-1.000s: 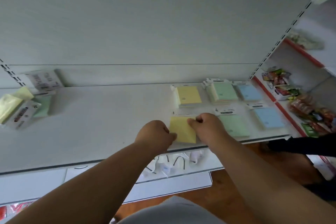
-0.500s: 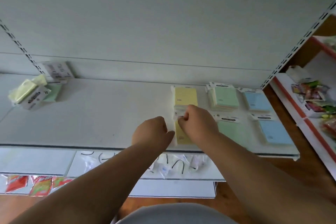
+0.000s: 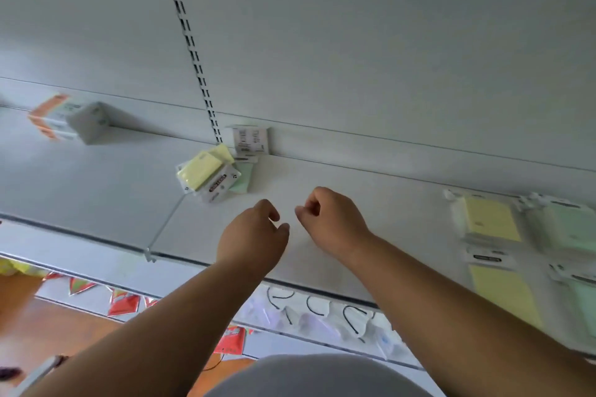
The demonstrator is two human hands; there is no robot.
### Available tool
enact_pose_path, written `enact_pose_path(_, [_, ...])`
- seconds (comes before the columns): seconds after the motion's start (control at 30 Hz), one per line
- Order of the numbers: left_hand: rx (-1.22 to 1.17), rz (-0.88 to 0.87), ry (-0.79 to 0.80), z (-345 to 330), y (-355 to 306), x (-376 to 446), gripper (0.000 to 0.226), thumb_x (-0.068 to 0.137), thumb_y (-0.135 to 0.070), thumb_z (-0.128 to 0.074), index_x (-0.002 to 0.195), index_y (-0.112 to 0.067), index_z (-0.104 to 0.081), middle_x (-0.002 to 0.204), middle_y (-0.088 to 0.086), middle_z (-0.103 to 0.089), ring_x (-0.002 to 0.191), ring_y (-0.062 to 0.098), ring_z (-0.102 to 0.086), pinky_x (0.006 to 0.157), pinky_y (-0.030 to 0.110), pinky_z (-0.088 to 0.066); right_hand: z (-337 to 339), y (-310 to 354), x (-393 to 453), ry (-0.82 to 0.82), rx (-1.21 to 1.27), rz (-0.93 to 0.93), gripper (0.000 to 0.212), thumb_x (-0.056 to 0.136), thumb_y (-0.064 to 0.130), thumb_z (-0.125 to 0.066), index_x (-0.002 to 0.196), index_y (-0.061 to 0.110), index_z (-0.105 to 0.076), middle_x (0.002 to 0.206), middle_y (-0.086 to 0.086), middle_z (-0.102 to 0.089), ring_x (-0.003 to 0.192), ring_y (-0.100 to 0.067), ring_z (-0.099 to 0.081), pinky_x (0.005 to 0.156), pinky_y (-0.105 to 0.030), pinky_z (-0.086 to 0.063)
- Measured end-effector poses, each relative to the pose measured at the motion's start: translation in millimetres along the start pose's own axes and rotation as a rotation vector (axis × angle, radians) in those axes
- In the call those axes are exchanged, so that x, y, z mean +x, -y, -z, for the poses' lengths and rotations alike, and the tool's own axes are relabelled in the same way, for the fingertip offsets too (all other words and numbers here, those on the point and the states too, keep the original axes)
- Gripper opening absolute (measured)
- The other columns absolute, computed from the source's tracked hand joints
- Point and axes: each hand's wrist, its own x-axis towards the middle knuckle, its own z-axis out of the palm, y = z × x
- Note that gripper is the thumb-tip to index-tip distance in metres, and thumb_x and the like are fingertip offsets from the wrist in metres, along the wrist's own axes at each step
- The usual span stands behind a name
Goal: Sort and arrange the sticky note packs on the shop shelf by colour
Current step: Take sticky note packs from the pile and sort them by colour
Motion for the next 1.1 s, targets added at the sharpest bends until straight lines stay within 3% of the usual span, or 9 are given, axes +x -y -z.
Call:
enact_pose_path(0.2, [-0.001, 0.028, -0.107, 64.7, 90.7, 57.3, 0.035, 0.087, -0.037, -0.06, 0.12, -0.024, -0.055, 0.121, -0.002, -0.057, 0.098, 0.021, -0.06, 0.078, 0.03, -0.046, -65.9, 85.4, 58.8, 0.029, 0.165, -0.008, 0.016, 0.088, 0.033, -0.06, 0.095, 0.019, -0.06, 0.1, 0.004, -0.066, 0.08, -0.022, -0.065, 0.074, -0.033, -0.054])
enact_pose_path(0.27, [0.05, 0.002, -0.033, 76.7, 112.3, 71.7, 0.045, 0.089, -0.039, -0.059, 0.131, -0.027, -0.05, 0.136, -0.002, -0.05, 0.11, 0.022, -0.059, 0.087, 0.033, -0.047, -79.5, 107.5, 73.5, 0.077, 0.253, -0.089, 0.023, 0.09, 0.031, -0.057, 0.111, 0.022, -0.058, 0.11, 0.004, -0.063, 0.077, -0.025, -0.069, 0.066, -0.033, -0.055])
enact_pose_path(0.33, [0.11, -0.058, 0.068, 80.8, 125.1, 79.2, 0.048, 0.091, -0.041, -0.056, 0.136, -0.028, -0.047, 0.141, -0.005, -0.047, 0.117, 0.019, -0.056, 0.093, 0.032, -0.046, -90.3, 120.6, 86.1, 0.147, 0.23, -0.177, 0.022, 0.09, 0.029, -0.056, 0.111, 0.023, -0.055, 0.099, 0.002, -0.064, 0.069, -0.024, -0.07, 0.053, -0.03, -0.05])
enact_pose_path(0.43, [0.094, -0.116, 0.101, 79.5, 133.9, 82.7, 0.044, 0.092, -0.039, -0.054, 0.134, -0.03, -0.05, 0.14, -0.009, -0.049, 0.119, 0.016, -0.055, 0.096, 0.03, -0.044, -102.7, 126.0, 99.4, 0.156, 0.204, -0.272, 0.013, 0.086, 0.028, -0.063, 0.087, 0.017, -0.057, 0.083, -0.007, -0.068, 0.056, -0.02, -0.06, 0.047, -0.024, -0.041])
enact_pose_path(0.53, [0.063, -0.154, 0.074, 80.1, 137.3, 86.8, 0.038, 0.093, -0.036, -0.053, 0.13, -0.032, -0.053, 0.137, -0.009, -0.053, 0.116, 0.016, -0.057, 0.094, 0.029, -0.045, -107.3, 124.5, 106.1, 0.109, 0.121, -0.262, 0.022, 0.084, 0.03, -0.069, 0.07, 0.017, -0.057, 0.074, -0.001, -0.065, 0.062, -0.018, -0.059, 0.054, -0.025, -0.042])
enact_pose_path(0.77, [-0.147, -0.126, 0.014, 80.6, 145.5, 96.7, 0.039, 0.092, -0.031, -0.058, 0.13, -0.033, -0.051, 0.137, -0.006, -0.052, 0.105, 0.017, -0.061, 0.087, 0.027, -0.045, -104.2, 128.3, 96.7, -0.038, 0.294, -0.236, 0.01, 0.081, 0.018, -0.063, 0.081, 0.01, -0.057, 0.078, -0.006, -0.064, 0.07, -0.021, -0.06, 0.061, -0.032, -0.048])
enact_pose_path(0.87, [-0.306, -0.094, 0.006, 79.9, 140.8, 102.4, 0.062, 0.09, -0.031, -0.063, 0.143, -0.038, -0.031, 0.138, -0.007, -0.046, 0.107, 0.018, -0.058, 0.091, 0.033, -0.048, -72.9, 124.3, 74.8, 0.059, 0.363, -0.092, 0.014, 0.078, 0.01, -0.065, 0.072, 0.013, -0.053, 0.062, 0.002, -0.052, 0.053, -0.012, -0.045, 0.055, -0.024, -0.039])
enact_pose_path(0.93, [-0.384, -0.158, 0.112, 77.8, 128.9, 102.6, 0.066, 0.089, -0.029, -0.066, 0.142, -0.046, -0.03, 0.131, -0.014, -0.049, 0.1, 0.016, -0.058, 0.089, 0.037, -0.051, -46.6, 116.7, 59.9, 0.165, 0.345, -0.03, 0.018, 0.077, 0.005, -0.064, 0.07, 0.015, -0.051, 0.06, 0.002, -0.049, 0.051, -0.009, -0.041, 0.051, -0.02, -0.037])
enact_pose_path(1.1, [-0.456, -0.323, 0.355, 54.2, 82.8, 84.2, 0.019, 0.088, -0.024, -0.069, 0.099, -0.037, -0.061, 0.102, -0.014, -0.063, 0.063, 0.014, -0.059, 0.063, 0.032, -0.055, 6.0, 75.4, 29.6, 0.13, 0.467, -0.123, 0.016, 0.081, -0.002, -0.061, 0.075, 0.012, -0.057, 0.059, 0.002, -0.054, 0.047, -0.007, -0.04, 0.04, -0.017, -0.03])
